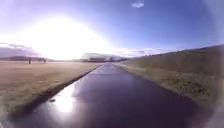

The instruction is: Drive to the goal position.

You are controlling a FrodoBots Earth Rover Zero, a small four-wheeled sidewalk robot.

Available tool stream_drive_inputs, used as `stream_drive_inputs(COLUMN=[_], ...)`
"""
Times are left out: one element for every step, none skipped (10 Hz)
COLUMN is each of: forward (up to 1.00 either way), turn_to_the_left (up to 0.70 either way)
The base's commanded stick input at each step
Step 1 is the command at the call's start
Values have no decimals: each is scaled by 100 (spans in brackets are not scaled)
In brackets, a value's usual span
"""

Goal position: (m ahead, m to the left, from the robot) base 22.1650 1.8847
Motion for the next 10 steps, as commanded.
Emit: stream_drive_inputs(forward=[100,100,100,100,100,100,100,100,100,100], turn_to_the_left=[0,0,0,0,0,0,0,0,0,0])
